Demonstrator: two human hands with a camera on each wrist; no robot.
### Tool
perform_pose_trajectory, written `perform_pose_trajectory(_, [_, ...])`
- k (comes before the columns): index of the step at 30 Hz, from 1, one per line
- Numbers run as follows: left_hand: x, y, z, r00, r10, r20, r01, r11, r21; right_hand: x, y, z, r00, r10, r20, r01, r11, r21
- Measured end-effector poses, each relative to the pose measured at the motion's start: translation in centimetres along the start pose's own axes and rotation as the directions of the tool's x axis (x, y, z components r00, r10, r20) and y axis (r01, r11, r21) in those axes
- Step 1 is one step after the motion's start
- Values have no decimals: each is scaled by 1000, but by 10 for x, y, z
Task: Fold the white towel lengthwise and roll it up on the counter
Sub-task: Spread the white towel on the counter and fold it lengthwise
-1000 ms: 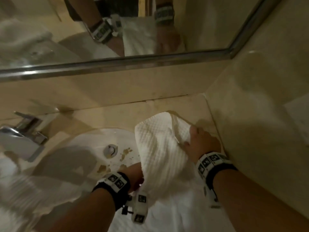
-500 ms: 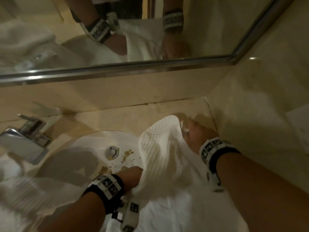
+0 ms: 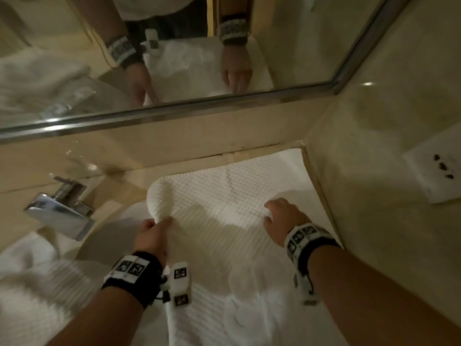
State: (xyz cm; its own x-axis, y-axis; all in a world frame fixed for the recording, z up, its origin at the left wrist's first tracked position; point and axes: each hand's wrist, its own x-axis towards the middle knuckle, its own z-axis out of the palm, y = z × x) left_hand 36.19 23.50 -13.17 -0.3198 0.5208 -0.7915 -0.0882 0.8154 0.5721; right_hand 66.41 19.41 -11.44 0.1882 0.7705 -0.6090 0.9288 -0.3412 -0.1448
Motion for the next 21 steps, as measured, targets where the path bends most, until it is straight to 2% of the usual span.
perform_pose_trajectory(5, [-12, 18, -3, 975, -160, 153, 156, 987, 35, -32, -4, 30, 979, 182, -94, -191, 976, -100])
perform_pose_trajectory(7, [-15, 20, -3, 973, -146, 180, 138, 989, 57, -42, 1, 42, 964, 253, -81, -259, 963, -70])
perform_pose_trajectory(11, [-16, 16, -5, 991, 2, 135, -10, 998, 63, -49, 26, 54, 918, 393, 61, -396, 915, 77])
perform_pose_trajectory(13, [-18, 20, -6, 991, 100, 86, -107, 992, 74, -46, 38, 58, 918, 387, 86, -395, 909, 131])
perform_pose_trajectory(19, [-26, 66, -10, 934, 339, 116, -341, 940, -2, -22, 39, 51, 909, 397, 125, -415, 890, 188])
perform_pose_trajectory(21, [-30, 82, -8, 917, 382, 115, -382, 924, -28, -14, 35, 48, 911, 396, 117, -412, 887, 207])
